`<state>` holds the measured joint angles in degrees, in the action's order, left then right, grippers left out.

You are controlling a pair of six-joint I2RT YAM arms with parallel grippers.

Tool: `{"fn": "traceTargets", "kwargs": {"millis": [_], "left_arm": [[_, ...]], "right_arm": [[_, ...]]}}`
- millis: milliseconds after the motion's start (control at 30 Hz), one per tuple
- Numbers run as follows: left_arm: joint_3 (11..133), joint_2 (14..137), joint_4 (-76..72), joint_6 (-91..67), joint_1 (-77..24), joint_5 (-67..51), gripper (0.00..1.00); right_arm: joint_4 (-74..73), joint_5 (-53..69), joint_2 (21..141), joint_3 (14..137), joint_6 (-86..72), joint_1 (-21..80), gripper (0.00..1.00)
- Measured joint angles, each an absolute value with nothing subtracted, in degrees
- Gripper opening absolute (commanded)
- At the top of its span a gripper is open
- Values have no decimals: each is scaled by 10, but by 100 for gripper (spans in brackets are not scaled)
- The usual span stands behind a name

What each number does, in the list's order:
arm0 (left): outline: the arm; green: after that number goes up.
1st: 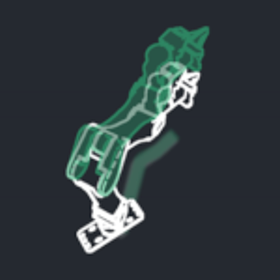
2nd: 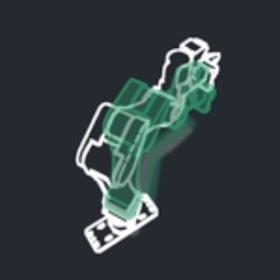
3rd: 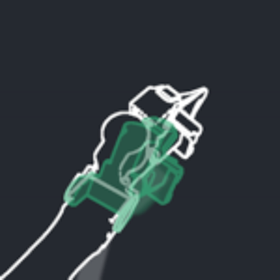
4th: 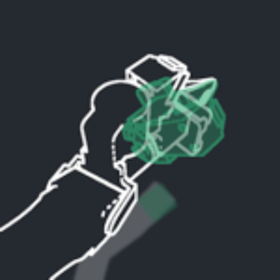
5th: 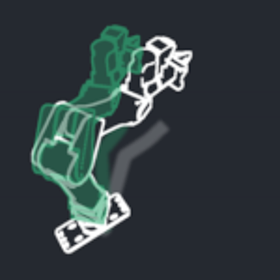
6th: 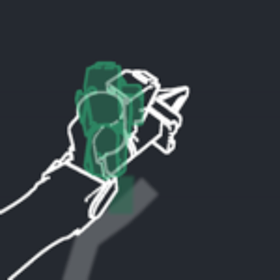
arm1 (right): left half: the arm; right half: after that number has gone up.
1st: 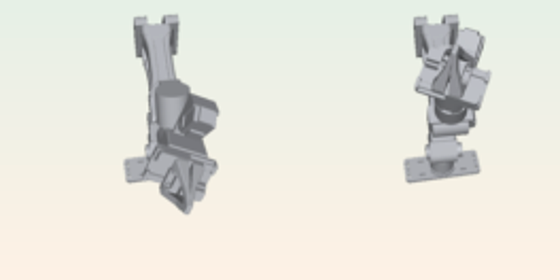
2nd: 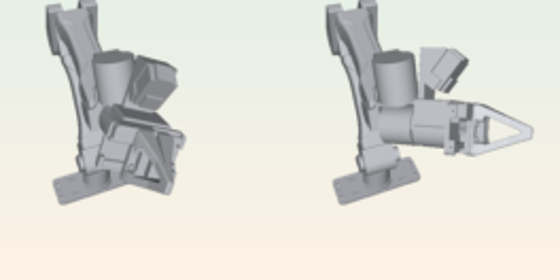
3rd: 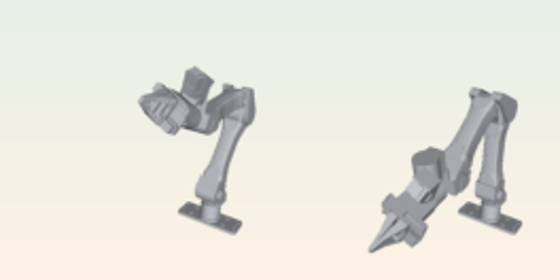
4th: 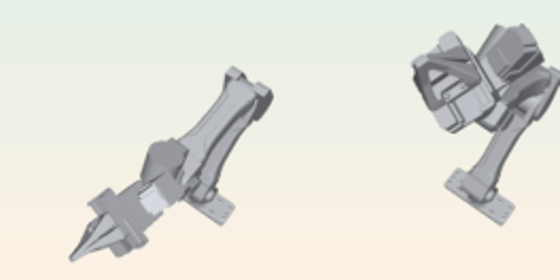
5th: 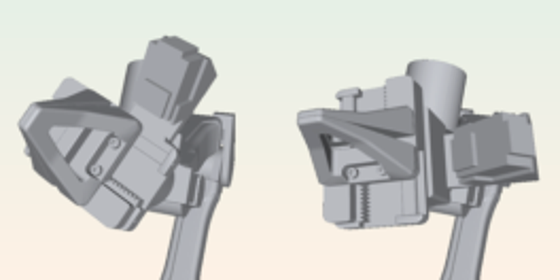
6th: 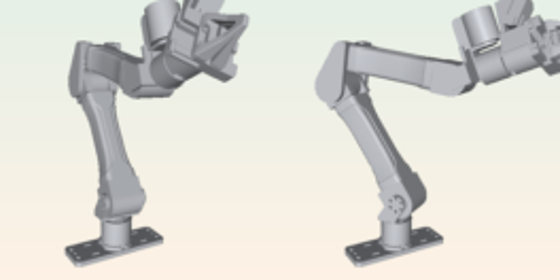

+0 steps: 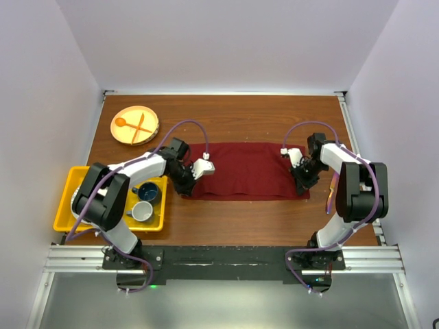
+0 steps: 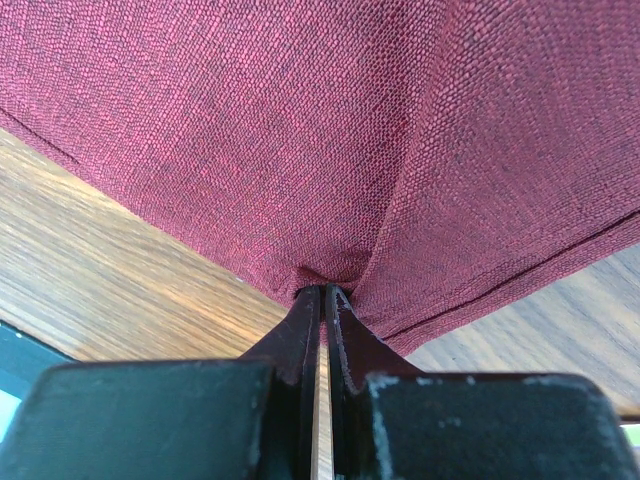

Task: Fold the napkin into a case and place the utensils inside
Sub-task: Adjust the items.

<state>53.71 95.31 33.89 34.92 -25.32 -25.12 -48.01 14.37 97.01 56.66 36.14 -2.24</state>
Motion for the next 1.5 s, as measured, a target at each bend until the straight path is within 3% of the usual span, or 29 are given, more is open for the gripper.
{"fn": "traceTargets", "kwargs": {"millis": [600,1500], "left_arm": [[527,942,337,402,-221,-249,0],[606,909,429,402,-216,-229,0]], "right_arm": [[-491,134,979,577,377,-26,0],[-552,161,944,628,398,-41,0]]}}
